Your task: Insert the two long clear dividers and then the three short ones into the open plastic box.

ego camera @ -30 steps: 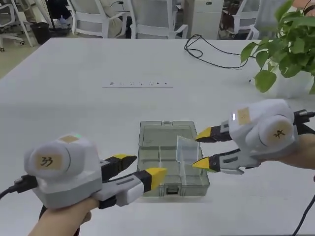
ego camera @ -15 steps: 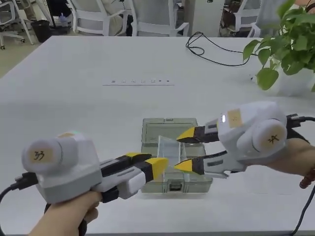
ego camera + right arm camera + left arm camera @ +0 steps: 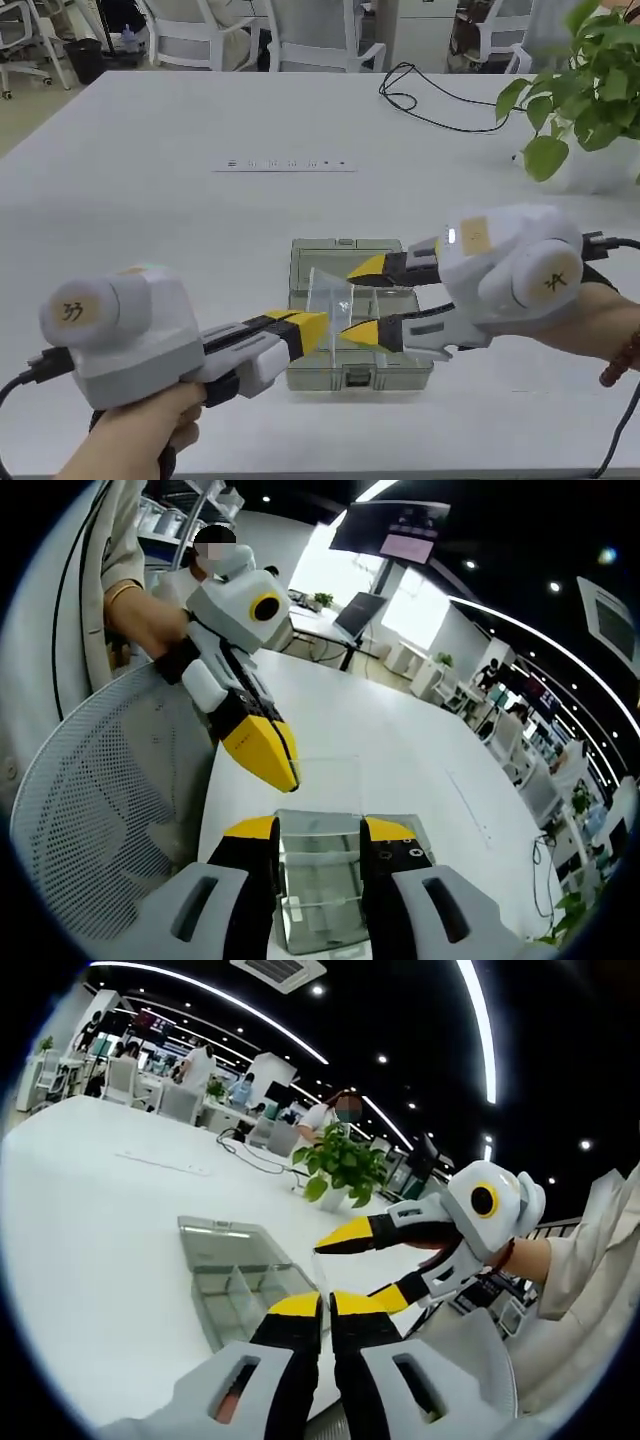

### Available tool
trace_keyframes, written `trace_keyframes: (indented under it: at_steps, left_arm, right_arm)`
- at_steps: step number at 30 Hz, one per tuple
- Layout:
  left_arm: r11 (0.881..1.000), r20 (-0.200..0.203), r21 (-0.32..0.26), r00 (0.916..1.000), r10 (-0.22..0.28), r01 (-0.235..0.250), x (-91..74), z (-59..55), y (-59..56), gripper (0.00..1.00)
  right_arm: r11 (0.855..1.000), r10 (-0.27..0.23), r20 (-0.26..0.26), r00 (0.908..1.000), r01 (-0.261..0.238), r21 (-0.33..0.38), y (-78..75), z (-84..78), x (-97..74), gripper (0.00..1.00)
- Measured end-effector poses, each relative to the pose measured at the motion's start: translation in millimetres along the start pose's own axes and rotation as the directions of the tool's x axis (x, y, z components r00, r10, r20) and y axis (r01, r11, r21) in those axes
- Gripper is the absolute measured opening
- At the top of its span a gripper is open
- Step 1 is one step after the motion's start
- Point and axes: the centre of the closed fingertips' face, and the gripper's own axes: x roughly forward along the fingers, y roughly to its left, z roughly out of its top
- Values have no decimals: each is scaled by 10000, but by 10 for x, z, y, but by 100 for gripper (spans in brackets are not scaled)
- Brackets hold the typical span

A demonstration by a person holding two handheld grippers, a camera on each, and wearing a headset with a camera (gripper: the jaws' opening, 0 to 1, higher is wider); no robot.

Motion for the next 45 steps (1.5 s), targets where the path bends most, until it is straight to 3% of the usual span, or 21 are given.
trace_keyframes:
  at_steps: [3,8,19,21,25,28,34,39,43,45]
  left_arm:
    - [9999,30,-126,10000,50,-50,0,5,17,0]
    - [9956,4,-936,10000,92,-91,25,6,22,0]
    - [9891,-114,-1468,9999,112,-128,21,23,-8,0]
    - [9927,-429,-1172,9988,222,-271,15,-19,5,0]
    - [9941,-318,-1054,9992,227,-259,29,4,-1,0]
    - [9970,-437,-722,9987,262,-293,30,4,14,0]
    - [9986,-843,402,9957,375,-342,8,-12,79,0]
    - [9868,-1381,1613,9897,382,-156,-2,-62,114,0]
    - [9810,-1542,1936,9878,210,94,3,-73,98,0]
    - [9672,-1825,2528,9830,216,256,0,-91,113,0]
  right_arm:
    - [10000,-21,9,10000,21,22,-5,0,5,32]
    - [10000,-81,12,10000,81,29,-18,-9,12,32]
    - [9997,-241,75,9997,241,-43,-40,5,11,33]
    - [9994,-330,44,9994,331,-110,-58,2,5,28]
    - [9993,-289,178,9994,285,233,-54,18,12,34]
    - [9993,-267,163,9995,262,279,-58,12,16,32]
    - [9967,-211,334,9992,184,789,-88,36,6,32]
    - [9935,-8,509,9987,-50,1139,-87,57,-12,32]
    - [9897,228,649,9976,-317,1399,-64,66,-27,31]
    - [9864,419,704,9966,-525,1558,-39,64,-36,31]
